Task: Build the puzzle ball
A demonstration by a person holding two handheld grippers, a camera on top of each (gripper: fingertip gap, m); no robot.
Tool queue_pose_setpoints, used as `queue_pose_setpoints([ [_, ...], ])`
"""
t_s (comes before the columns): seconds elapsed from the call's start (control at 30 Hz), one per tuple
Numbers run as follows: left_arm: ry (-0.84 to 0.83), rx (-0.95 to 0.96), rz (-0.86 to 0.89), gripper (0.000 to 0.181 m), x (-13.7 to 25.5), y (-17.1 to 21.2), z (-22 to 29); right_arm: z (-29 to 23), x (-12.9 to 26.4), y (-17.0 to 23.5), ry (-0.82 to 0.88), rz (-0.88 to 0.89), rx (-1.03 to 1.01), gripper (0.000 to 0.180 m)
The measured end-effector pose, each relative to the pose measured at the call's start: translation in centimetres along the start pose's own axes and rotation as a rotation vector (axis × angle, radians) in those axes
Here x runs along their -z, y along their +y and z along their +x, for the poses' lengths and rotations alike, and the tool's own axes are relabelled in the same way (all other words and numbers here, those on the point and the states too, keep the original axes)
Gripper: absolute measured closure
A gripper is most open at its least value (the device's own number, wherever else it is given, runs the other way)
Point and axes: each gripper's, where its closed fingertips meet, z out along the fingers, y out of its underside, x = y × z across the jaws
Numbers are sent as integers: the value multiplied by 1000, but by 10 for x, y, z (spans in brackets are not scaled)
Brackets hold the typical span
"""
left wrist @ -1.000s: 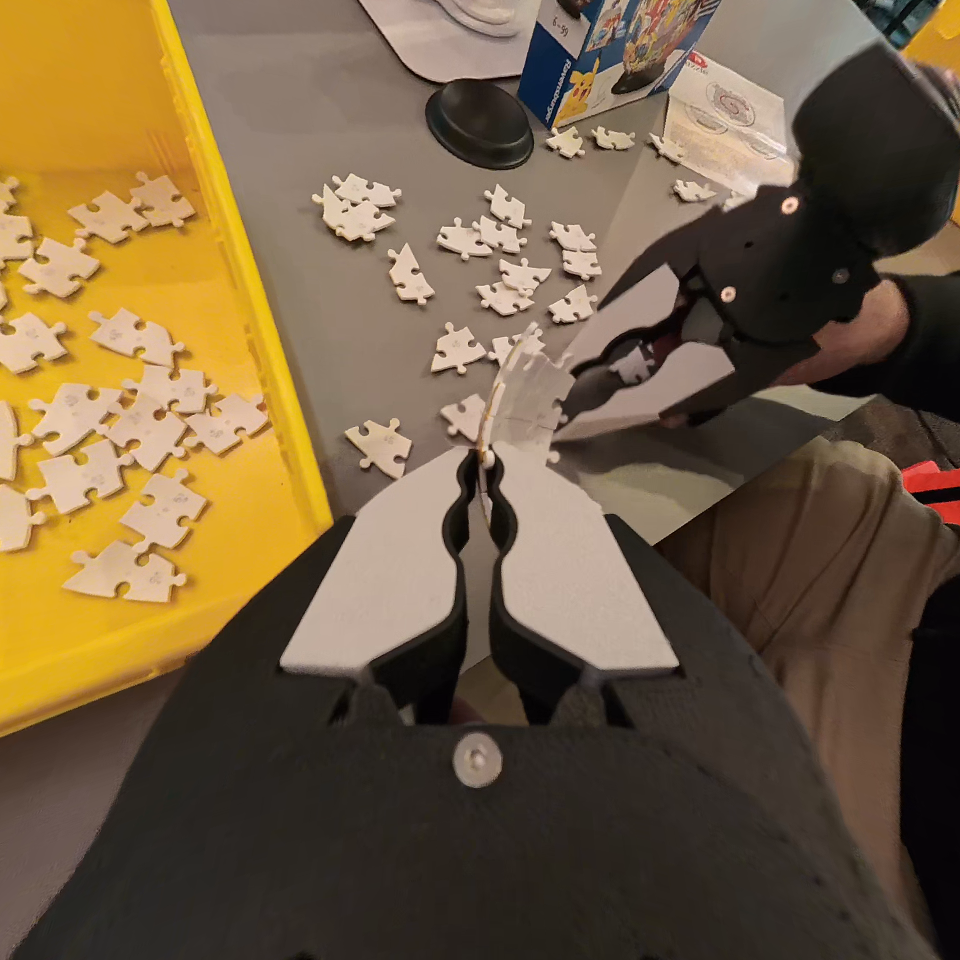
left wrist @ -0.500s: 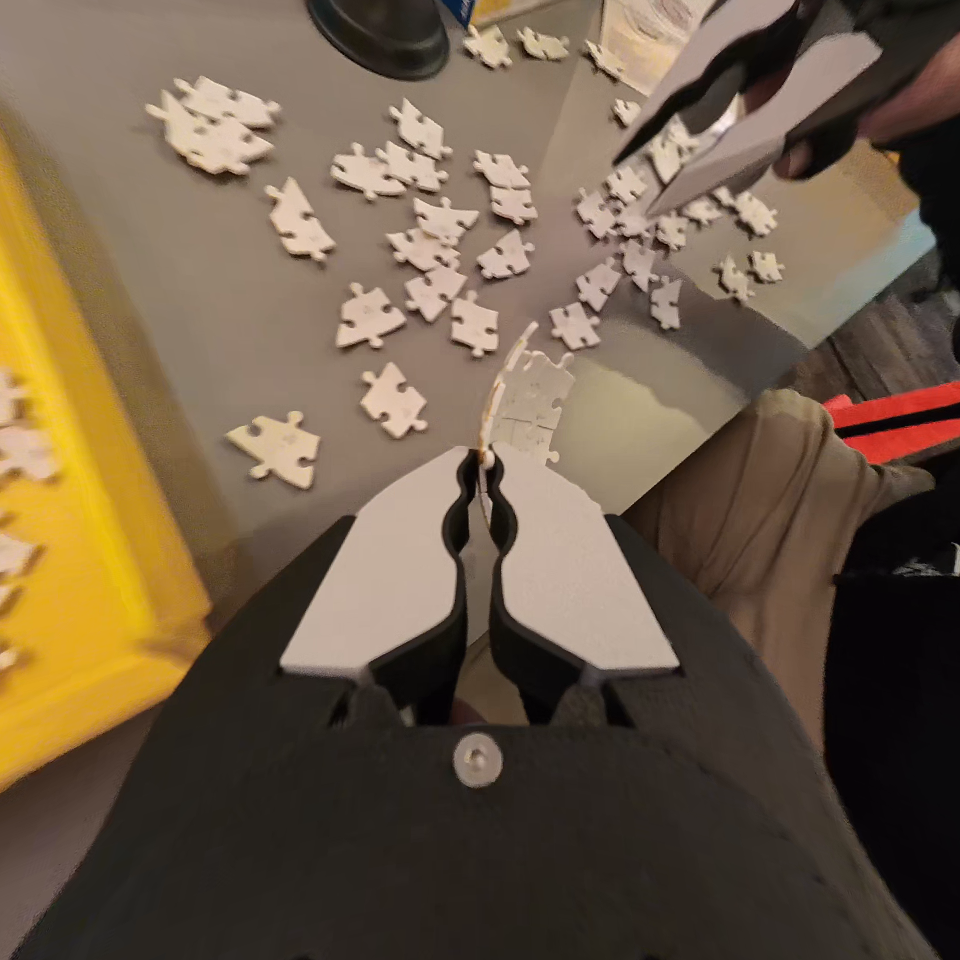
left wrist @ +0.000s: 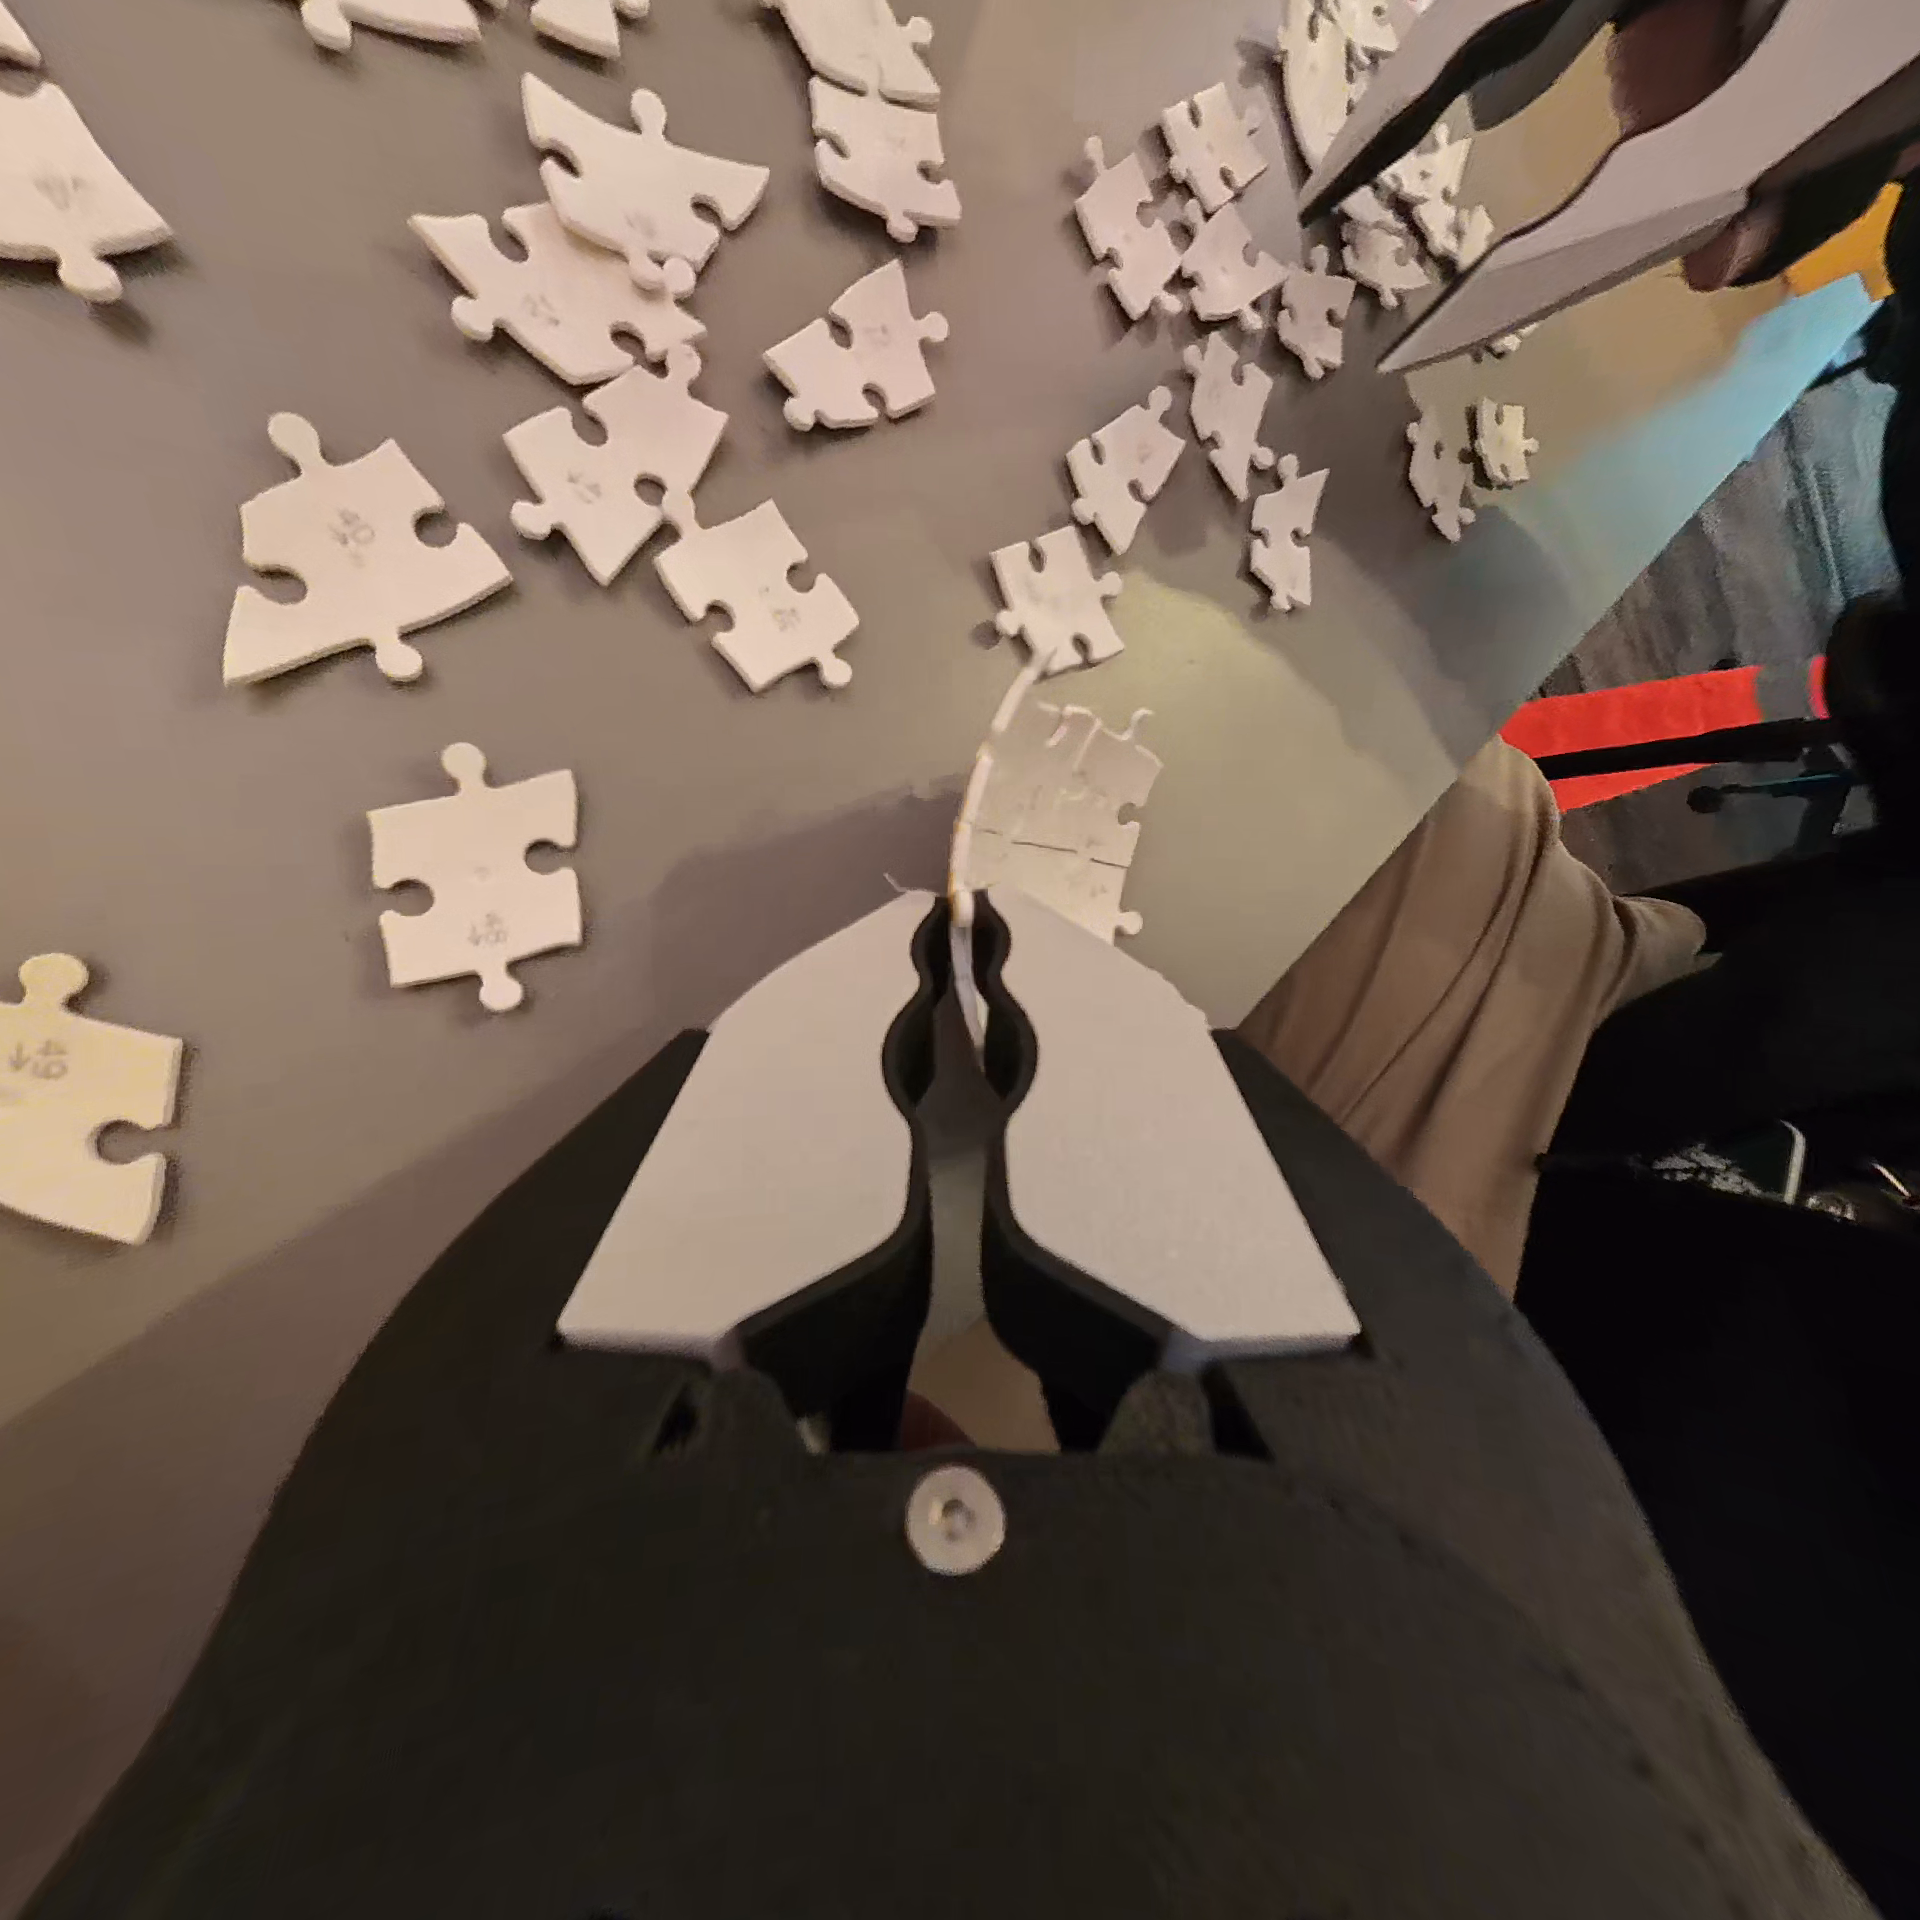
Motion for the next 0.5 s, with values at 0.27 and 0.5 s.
queue_pose_setpoints([
  [0.27,-39,50,45,157,-2,-2,-12,0,0,-6,-13,26,-5,143],
  [0.5,-122,40,131,139,15,-6,-19,3,-4,-36,31,82,51,140],
])
